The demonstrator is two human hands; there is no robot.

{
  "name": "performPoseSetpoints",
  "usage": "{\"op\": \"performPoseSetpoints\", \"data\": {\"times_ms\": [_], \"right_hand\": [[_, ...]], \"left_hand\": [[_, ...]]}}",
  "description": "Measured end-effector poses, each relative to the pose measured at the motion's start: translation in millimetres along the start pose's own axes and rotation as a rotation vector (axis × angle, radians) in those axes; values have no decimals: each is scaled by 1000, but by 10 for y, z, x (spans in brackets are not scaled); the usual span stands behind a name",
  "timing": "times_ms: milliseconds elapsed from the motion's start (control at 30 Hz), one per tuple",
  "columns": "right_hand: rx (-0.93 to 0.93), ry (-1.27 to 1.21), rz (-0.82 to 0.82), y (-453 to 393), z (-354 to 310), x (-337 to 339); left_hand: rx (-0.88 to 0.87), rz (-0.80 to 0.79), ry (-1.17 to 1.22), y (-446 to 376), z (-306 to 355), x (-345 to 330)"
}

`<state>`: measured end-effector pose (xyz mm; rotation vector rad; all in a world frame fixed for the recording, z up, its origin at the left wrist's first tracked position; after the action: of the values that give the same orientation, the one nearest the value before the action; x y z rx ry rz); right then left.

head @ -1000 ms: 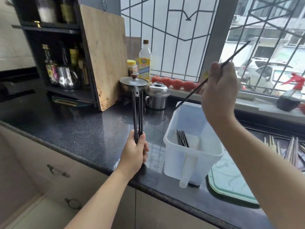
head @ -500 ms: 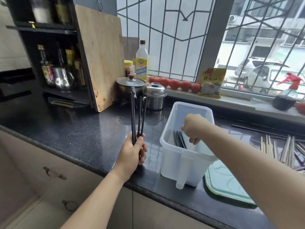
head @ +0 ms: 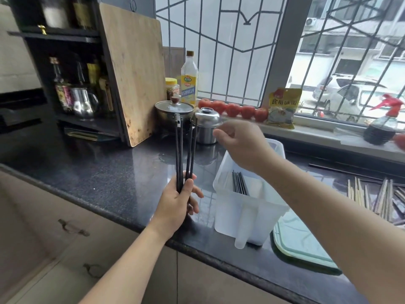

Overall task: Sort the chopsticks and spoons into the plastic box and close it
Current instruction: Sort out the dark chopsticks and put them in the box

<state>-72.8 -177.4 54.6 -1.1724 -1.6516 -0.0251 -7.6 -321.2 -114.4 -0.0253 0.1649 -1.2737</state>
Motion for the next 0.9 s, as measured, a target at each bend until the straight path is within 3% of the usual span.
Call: {"op": "performPoseSetpoints", "data": {"times_ms": [67,267,367,433,533,567,633,700,833,900], "right_hand": [[14,-65,-152,23,-121,-212],[-84,-12,-141,87,-26,-430],[-122,41,-130,93,18,-417],[-111,-84,58,101,-51,-247],[-67,-354,612,161,-117,398],[-37,-341,735,174,-130,613],[-20,-105,800,136,-99,907],[-116,212,622,32,51,939],[-441,471,-207,79,567,259],[-518,520,-477,221,716,-69]], "left_hand": [[-31,-26,-23,21,16,-29],[-33,-89,-51,10,-8,-65],[24,-57,42,-6,-6,-25],[42,-9,104,-4,20,21],[37,73,86,-12,7,78],[30,90,84,-18,-9,89],[25,96,93,-36,-44,98],[47,76,103,-51,-69,91],[56,55,102,-56,-64,76],[61,50,113,-52,-63,74]]}}
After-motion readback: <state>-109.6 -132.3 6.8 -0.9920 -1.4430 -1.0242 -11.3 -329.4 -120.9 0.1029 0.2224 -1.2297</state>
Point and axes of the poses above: each hand's wrist, its own y-axis away from the middle knuckle, its own x-axis out of the back of the hand, z = x × y, the point moved 6 cm from there along -y, towards the middle knuckle, and after that the axes turned 7 degrees about x, right-handed, at the moved point
